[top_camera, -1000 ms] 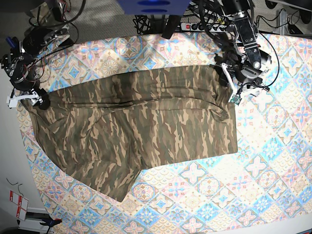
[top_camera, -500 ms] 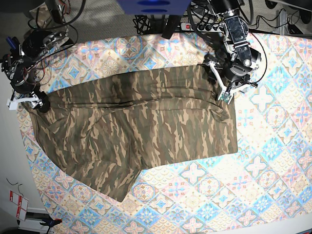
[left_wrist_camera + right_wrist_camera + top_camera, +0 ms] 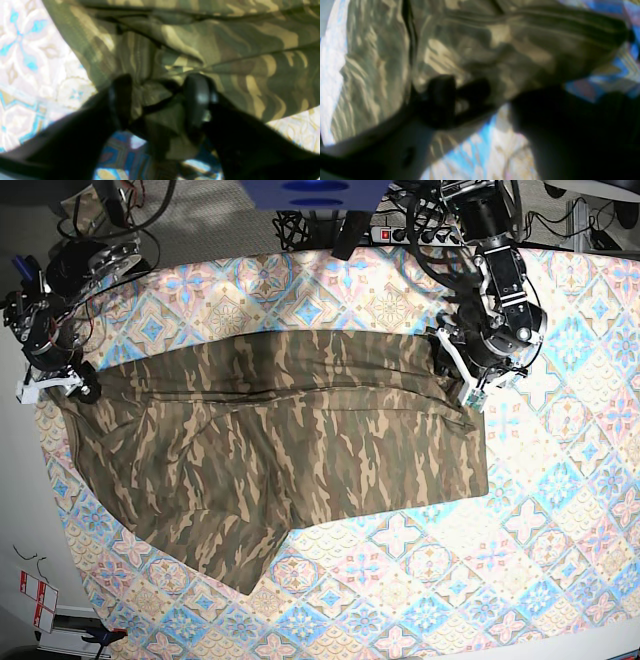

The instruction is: Fold the T-shirt properly

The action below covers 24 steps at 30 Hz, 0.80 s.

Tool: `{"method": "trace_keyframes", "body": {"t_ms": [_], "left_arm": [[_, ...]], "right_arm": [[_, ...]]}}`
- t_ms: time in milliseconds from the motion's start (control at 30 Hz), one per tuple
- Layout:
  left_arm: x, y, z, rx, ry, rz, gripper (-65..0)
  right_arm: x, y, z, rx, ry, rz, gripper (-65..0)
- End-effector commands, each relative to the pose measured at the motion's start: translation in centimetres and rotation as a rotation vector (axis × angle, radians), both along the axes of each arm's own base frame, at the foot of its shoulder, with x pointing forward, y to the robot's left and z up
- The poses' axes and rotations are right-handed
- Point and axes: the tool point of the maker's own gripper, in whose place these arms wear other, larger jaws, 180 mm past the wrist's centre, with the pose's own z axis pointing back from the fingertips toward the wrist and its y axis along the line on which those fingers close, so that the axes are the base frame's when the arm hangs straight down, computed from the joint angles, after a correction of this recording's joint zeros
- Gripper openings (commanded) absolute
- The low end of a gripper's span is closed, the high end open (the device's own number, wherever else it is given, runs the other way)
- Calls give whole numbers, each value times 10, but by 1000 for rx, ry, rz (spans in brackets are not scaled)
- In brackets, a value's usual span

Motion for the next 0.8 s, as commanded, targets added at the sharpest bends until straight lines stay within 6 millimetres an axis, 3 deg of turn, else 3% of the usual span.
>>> {"method": "trace_keyframes", "body": {"t_ms": [0,167,300,500,633,767], "left_arm": [[-44,15,-25,105,209,-25,-454],[-61,20,-31,123,244,-30,-625],[-77,28,-36,185,292,-57,-650],[-94,44,-24,265,292,-68,-650],[-102,52,-9,307,269,-67,-650],[-104,60,-6,329,270,-71,-650]], "right_arm": [[2,-10,7,-35,8,14,-436],[-6,0,-8,-94,122,120,-613],[-11,0,-12,-112,156,141,-621],[-63,3,-36,-98,284,166,-622],[-77,-21,-18,-210,302,165,-623],[-101,-21,-8,-276,370,195,-623]]}}
